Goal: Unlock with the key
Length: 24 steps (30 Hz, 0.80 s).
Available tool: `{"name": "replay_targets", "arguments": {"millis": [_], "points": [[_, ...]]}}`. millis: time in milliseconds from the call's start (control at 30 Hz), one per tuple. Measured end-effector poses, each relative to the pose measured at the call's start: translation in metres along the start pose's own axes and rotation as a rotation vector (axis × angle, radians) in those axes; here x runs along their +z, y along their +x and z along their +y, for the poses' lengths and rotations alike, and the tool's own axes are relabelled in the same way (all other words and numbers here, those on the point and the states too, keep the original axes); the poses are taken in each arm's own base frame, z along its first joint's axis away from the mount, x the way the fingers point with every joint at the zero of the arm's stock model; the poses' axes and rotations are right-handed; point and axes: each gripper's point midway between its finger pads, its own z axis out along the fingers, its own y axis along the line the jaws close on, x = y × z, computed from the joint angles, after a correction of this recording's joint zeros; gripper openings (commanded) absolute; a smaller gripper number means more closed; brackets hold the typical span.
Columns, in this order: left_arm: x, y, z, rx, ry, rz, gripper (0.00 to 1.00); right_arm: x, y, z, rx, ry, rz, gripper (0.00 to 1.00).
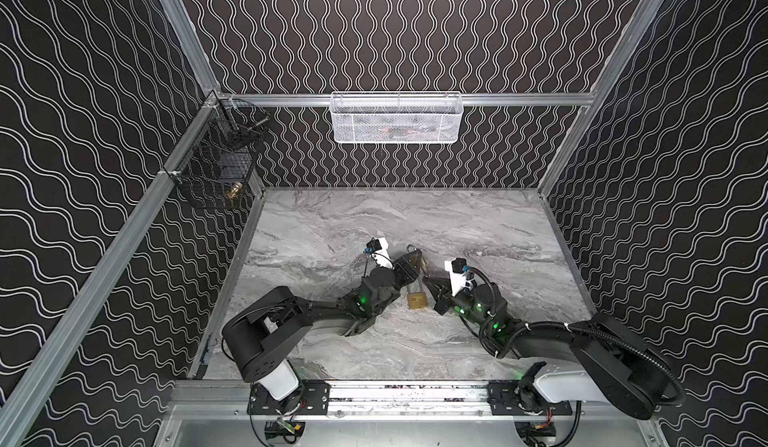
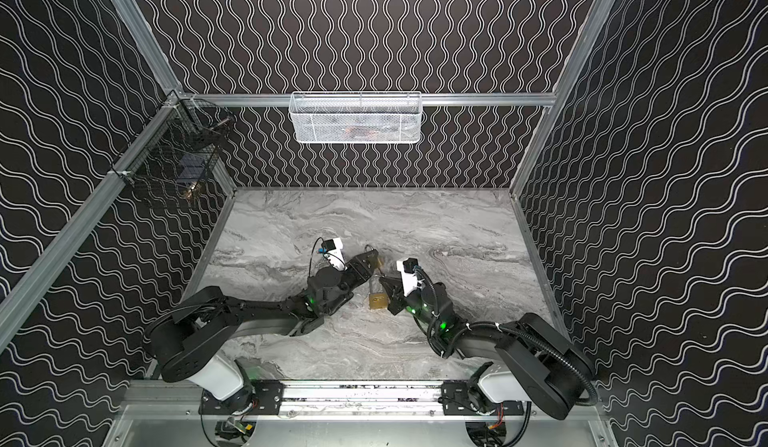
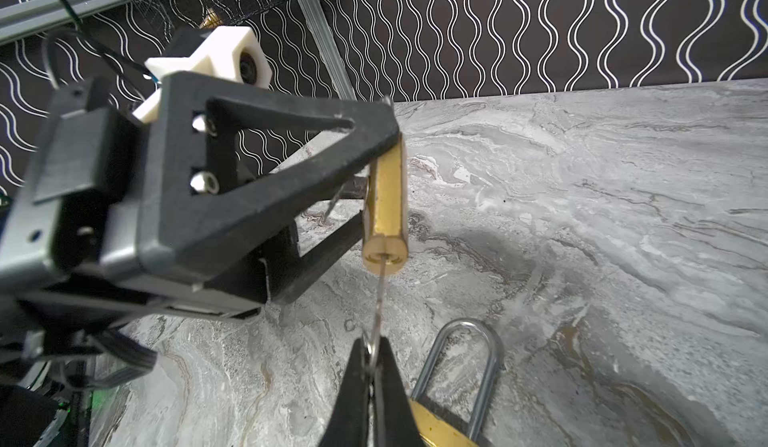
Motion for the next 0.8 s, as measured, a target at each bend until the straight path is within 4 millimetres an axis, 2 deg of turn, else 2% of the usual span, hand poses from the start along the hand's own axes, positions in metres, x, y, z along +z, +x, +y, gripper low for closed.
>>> {"name": "replay_targets", "arguments": {"millis": [433,800], "points": [[0.000,0.003,-0.012,0.005,0.035,-0.009,0.27,-0.005,-0.005,-0.001,-0.001,0.000,-0.017,0.00],[-0.015,0.005,-0.024,0.185,0.021,0.044,0.26,-0.009,-0.008,0.006,-0.005,-0.038,-0.029,0.00]]}}
